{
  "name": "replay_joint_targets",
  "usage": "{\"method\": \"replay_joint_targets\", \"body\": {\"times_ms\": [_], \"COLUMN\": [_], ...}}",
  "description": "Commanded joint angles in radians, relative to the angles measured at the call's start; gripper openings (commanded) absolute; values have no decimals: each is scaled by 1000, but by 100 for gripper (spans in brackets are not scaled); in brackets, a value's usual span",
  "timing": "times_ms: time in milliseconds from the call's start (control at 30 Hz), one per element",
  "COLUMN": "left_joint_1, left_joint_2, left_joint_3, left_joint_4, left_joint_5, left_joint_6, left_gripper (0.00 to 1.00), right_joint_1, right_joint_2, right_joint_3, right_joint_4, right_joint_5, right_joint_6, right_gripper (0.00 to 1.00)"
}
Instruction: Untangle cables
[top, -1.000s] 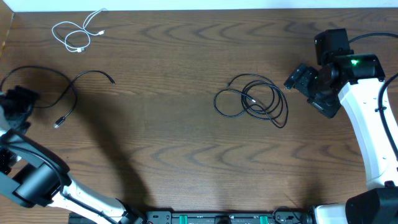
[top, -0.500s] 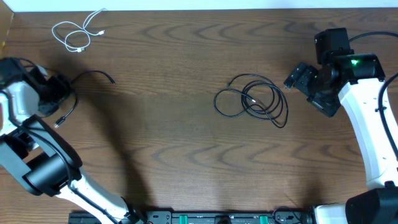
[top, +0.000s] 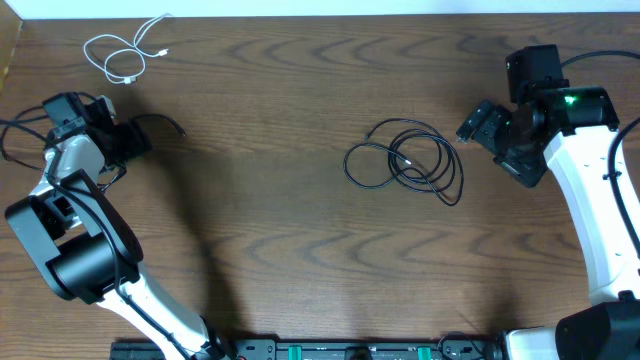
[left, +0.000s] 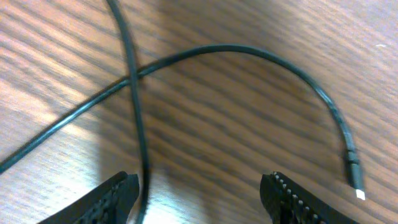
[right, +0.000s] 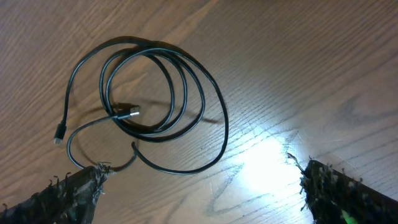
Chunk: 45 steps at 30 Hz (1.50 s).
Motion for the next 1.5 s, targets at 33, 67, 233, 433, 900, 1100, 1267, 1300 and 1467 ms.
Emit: {"method": "replay_joint_targets", "body": {"times_ms": [33, 67, 233, 433, 900, 1100, 1267, 1300, 1467], "left_joint_1": [6, 8, 10, 10, 10, 17, 36, 43, 88], "left_joint_2": [32, 35, 53, 55, 1, 0, 0, 0, 0], "left_joint_3": [-3, -3, -3, -3, 7, 9, 9, 9, 9], "left_joint_4": [8, 9, -2, -7, -6, 2, 11, 18, 68], "left_joint_5": [-148, -155, -152, -98, 36, 119, 170, 185, 339], "left_joint_6": [25, 25, 25, -9, -394, -501, -580, -602, -642], "left_gripper": [68, 68, 62, 34, 8, 8, 8, 8, 25], "right_joint_1": [1, 1, 1, 1, 1, 1, 1, 1, 1], "right_joint_2": [8, 8, 8, 8, 8, 8, 8, 8, 8], "right_joint_3": [-3, -3, -3, -3, -3, -3, -3, -3, -3], "right_joint_4": [-9, -11, -11, -11, -12, -20, -26, -26, -31], "right_joint_5": [1, 1, 1, 1, 1, 1, 1, 2, 1], "right_joint_6": [-14, -14, -14, -14, -15, -15, -14, -14, -15], "right_gripper": [99, 99, 99, 99, 99, 99, 99, 99, 99]}}
